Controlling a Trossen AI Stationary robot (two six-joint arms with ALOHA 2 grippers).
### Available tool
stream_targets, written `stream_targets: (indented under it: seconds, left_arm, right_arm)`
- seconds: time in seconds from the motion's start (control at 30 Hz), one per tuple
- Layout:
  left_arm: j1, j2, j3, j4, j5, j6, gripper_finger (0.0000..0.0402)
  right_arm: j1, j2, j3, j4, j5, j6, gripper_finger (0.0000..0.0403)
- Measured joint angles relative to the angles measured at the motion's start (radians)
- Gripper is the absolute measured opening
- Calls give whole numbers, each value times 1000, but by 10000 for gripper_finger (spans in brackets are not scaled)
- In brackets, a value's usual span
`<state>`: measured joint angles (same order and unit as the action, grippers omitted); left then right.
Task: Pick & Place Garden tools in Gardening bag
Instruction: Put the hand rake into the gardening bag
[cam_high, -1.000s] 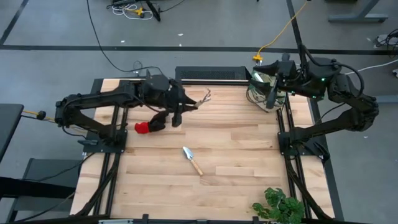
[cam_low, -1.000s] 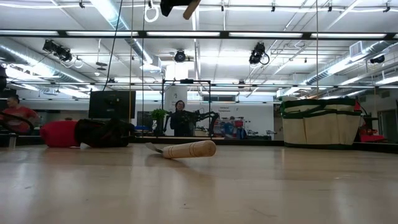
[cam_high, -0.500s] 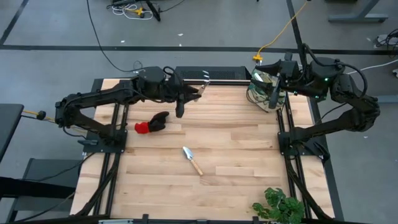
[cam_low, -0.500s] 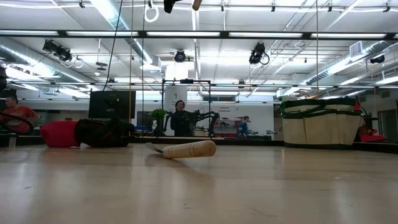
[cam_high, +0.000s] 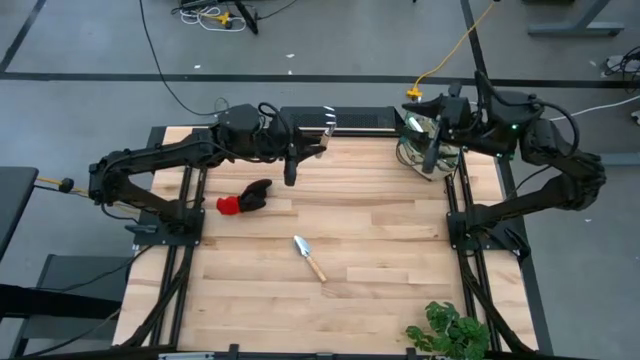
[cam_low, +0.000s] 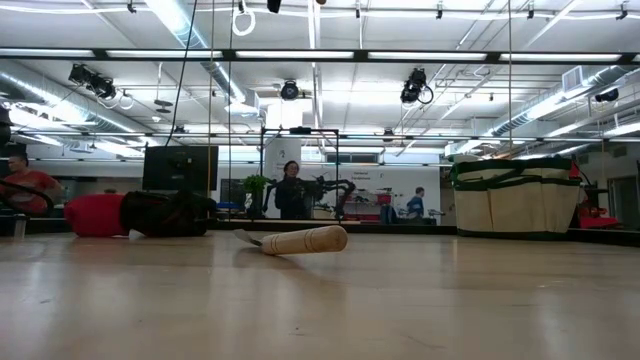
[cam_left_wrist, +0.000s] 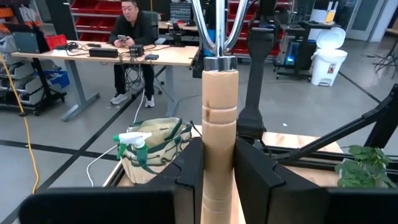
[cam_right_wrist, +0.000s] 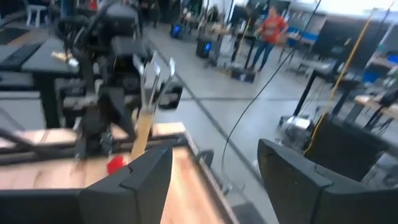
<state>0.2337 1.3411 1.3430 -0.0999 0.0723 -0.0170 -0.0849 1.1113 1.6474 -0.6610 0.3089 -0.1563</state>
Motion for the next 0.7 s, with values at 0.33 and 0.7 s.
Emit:
stream_targets:
  seconds: [0.33, 0.7]
  left_arm:
    - [0, 0, 0, 28, 0, -4, 72]
    - [0, 0, 0, 38, 10, -7, 72]
  right_arm:
    - [0, 8, 0, 172, 19, -6, 240]
    - [-50, 57, 0, 130, -153, 89, 240]
